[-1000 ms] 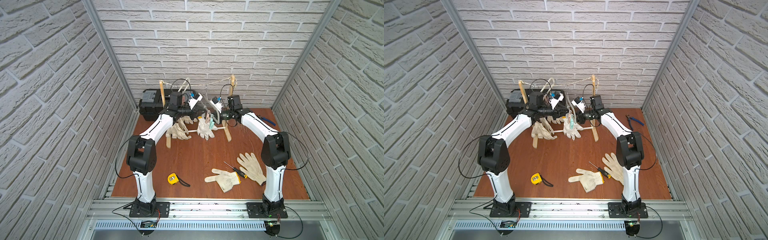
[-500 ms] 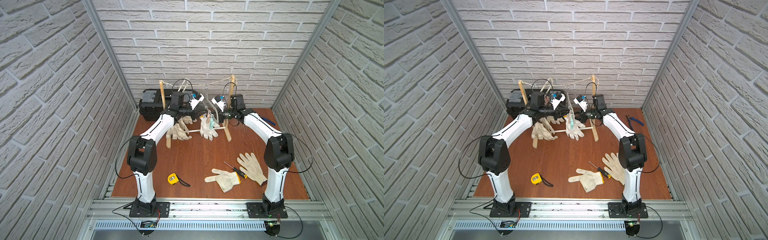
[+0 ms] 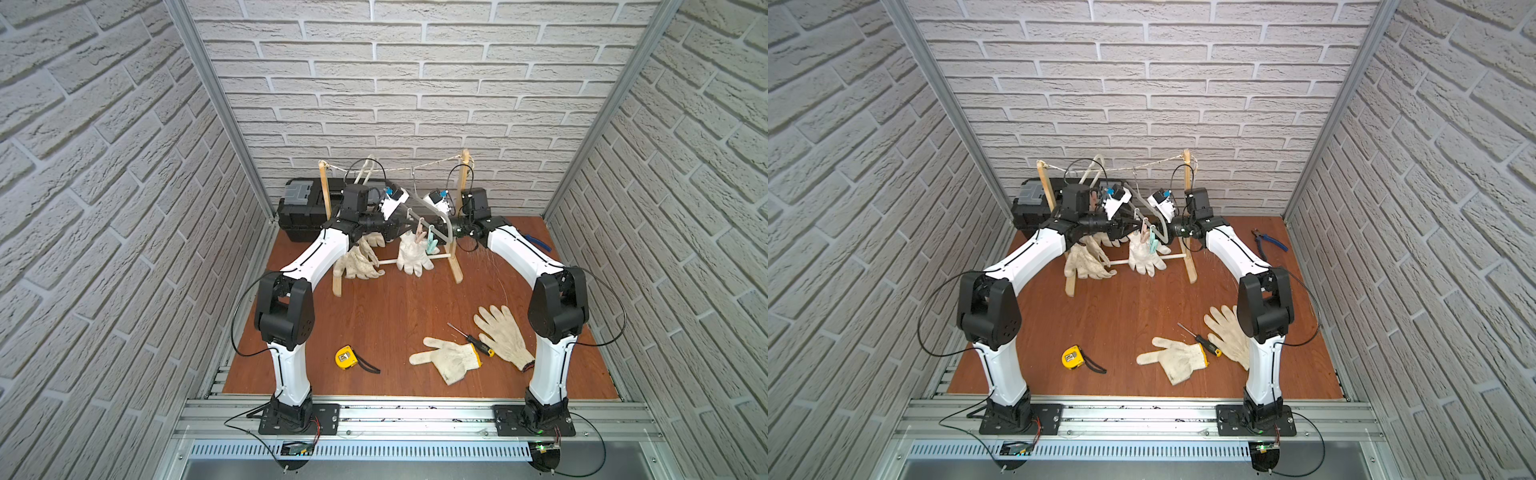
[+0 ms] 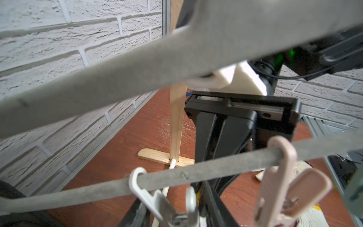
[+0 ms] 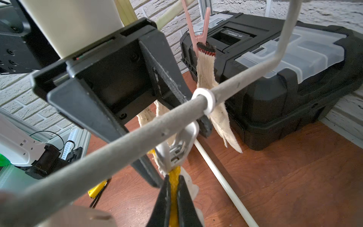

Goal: Clip the gloves onto a hanger to dry
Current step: Clamp the glove onto the hanger, then pick up the glove from the center of the board.

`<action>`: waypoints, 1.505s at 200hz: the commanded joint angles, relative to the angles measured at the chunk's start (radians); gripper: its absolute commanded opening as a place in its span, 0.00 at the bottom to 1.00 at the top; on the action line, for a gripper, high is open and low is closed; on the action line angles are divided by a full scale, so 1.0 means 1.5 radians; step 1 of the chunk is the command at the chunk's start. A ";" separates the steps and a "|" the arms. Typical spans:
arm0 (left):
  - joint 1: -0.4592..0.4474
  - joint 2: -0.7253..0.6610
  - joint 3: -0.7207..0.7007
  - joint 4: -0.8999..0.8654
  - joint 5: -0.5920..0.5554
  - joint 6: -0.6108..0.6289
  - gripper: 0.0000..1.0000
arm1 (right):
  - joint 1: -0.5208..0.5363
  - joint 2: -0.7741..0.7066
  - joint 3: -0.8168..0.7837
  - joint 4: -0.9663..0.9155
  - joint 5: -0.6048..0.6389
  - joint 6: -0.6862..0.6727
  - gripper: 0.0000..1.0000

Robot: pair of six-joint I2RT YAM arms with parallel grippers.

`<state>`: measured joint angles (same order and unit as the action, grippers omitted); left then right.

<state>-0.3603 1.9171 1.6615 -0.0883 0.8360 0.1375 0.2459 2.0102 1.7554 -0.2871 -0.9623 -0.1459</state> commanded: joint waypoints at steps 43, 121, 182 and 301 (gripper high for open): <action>-0.002 -0.027 0.003 -0.031 -0.066 0.012 0.72 | 0.001 -0.051 -0.009 0.012 0.112 -0.019 0.35; -0.018 -0.083 -0.018 -0.127 -0.178 0.017 0.86 | -0.001 -0.140 -0.116 -0.029 0.326 0.023 0.60; -0.041 -0.171 -0.084 -0.191 -0.316 0.013 0.98 | 0.000 -0.314 -0.333 -0.079 0.482 0.197 0.64; -0.178 -0.405 -0.383 -0.177 -0.492 -0.088 0.98 | 0.241 -0.655 -0.663 -0.356 0.785 0.644 0.64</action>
<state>-0.5713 1.3628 1.1500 -0.3759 0.1642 0.0593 0.5354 1.0992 0.8288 -0.6819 0.0547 0.5472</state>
